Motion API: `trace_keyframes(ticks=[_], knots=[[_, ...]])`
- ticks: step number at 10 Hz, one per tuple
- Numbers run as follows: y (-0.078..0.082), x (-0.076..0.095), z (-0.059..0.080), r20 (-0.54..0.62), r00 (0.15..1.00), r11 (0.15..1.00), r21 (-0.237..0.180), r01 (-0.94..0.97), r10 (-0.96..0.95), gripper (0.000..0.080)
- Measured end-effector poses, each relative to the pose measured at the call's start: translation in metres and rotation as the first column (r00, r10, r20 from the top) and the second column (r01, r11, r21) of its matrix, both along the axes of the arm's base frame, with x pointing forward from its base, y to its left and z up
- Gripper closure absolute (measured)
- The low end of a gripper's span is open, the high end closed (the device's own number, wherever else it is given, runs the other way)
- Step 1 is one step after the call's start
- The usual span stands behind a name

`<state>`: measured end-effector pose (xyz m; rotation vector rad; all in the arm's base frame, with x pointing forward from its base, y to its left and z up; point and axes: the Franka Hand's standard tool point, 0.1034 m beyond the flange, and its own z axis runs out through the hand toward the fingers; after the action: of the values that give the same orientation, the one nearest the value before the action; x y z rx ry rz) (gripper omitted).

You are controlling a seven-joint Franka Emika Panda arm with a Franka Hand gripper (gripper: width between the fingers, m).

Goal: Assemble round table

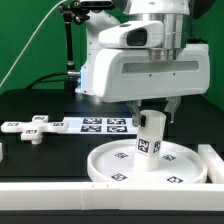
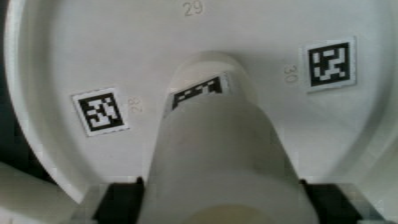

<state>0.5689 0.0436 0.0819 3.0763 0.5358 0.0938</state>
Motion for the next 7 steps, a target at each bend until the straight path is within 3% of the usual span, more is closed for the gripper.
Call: trace_keyframes(ticks=[1, 3, 7], knots=[[-0.0024, -0.0004, -0.0005, -0.005, 0.992, 0.992, 0.026, 0.125, -0.125, 0.0389], [-0.0074, -0.0010, -0.0010, -0.033, 0.898, 0.894, 0.074, 0.441, -0.440, 0.0389], [-0.0078, -0.0020, -0.0020, -0.053, 0.777, 0.772, 0.083, 0.630, -0.628, 0.0389]])
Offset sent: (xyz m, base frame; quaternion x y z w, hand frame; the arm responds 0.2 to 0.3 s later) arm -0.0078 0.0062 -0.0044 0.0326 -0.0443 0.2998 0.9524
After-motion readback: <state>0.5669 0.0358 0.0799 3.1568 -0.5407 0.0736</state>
